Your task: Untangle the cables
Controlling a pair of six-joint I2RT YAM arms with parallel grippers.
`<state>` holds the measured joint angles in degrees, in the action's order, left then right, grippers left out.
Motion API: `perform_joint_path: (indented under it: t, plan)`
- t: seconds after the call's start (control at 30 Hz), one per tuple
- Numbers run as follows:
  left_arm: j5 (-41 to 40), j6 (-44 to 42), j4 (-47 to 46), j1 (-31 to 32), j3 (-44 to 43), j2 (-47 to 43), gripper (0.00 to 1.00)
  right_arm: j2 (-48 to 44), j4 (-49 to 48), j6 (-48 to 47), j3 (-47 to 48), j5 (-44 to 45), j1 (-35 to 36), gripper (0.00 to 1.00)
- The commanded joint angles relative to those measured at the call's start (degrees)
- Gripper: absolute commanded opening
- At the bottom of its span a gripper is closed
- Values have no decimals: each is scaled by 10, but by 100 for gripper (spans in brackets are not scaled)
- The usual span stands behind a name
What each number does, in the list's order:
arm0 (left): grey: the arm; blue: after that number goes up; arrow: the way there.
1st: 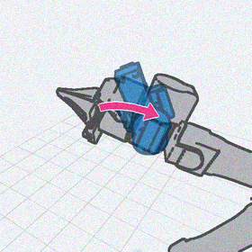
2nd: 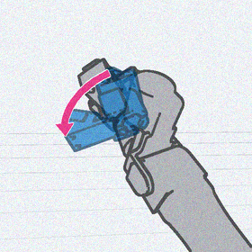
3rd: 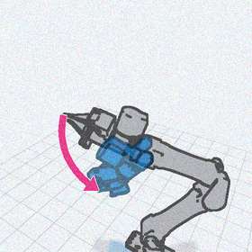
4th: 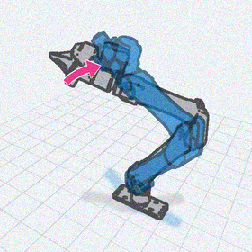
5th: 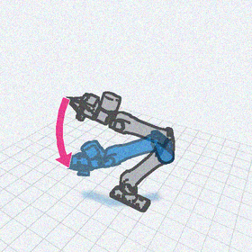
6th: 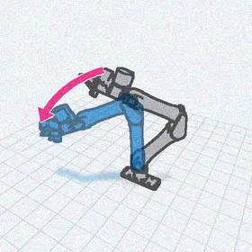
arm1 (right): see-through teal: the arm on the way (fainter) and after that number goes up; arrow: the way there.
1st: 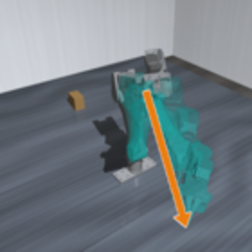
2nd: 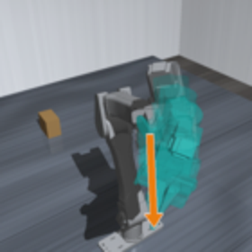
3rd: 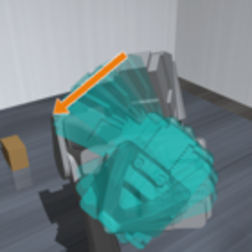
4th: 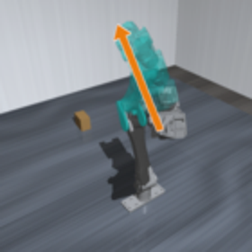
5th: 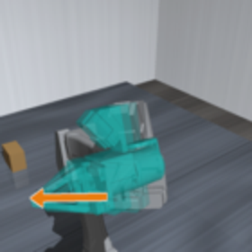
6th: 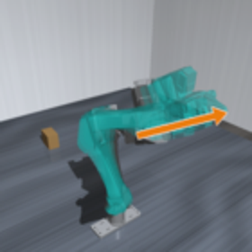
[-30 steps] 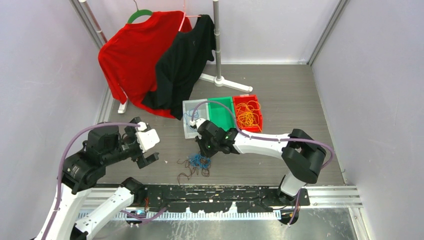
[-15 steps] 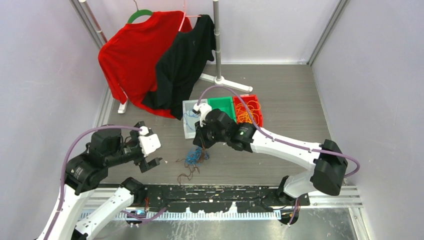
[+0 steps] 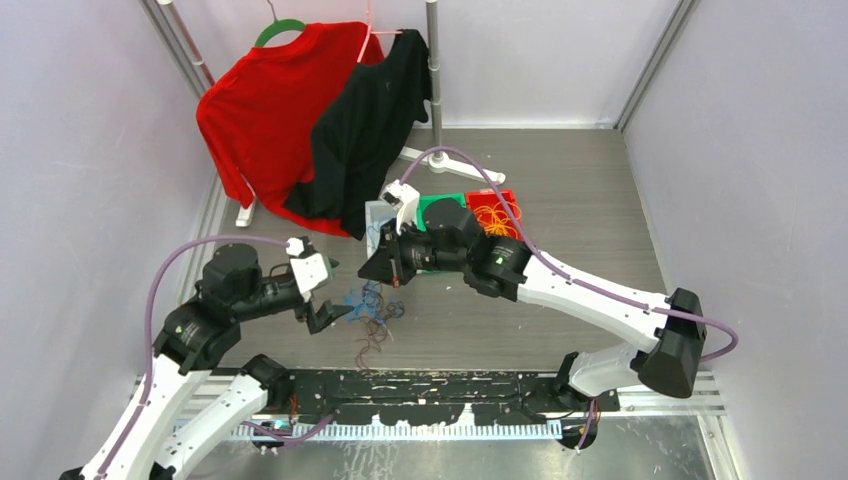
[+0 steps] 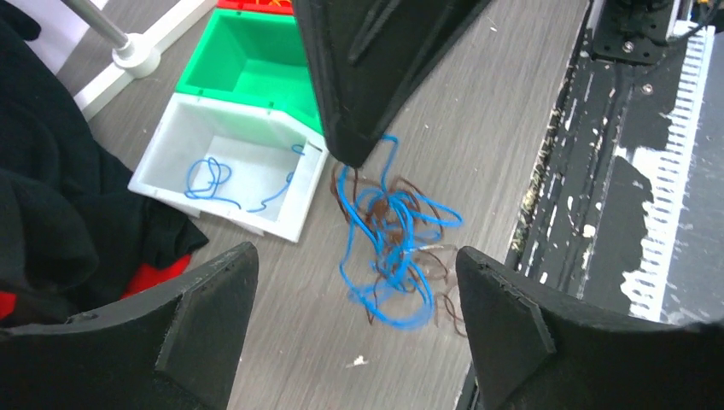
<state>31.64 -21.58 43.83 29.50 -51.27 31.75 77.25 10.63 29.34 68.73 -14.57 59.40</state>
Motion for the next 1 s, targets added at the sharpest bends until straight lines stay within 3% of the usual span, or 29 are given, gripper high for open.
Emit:
perform_joint_path:
  t: [0.0,0.23,0.4,0.53,0.6,0.63,0.7,0.97]
  plan:
    - [12,31,-115,-2,2,28,83,-28,-63,22,25,-30,11,1]
    - [13,40,-154,-2,10,38,71,-35,-87,36,10,-33,21,1]
    - [40,39,-126,-2,4,50,25,-42,-124,56,-8,-34,25,1]
    - [33,19,-119,-2,1,43,2,-55,-145,71,-28,-19,27,4]
    - [28,13,-118,-2,-7,40,0,-63,-151,75,-38,-8,27,36]
    - [27,12,-119,-2,-12,39,0,-69,-156,76,-45,-3,27,42]
    - [31,10,-118,-2,-26,39,0,-84,-162,73,-58,10,27,48]
    - [77,0,-74,-2,-107,58,0,-137,-155,42,-109,135,26,57]
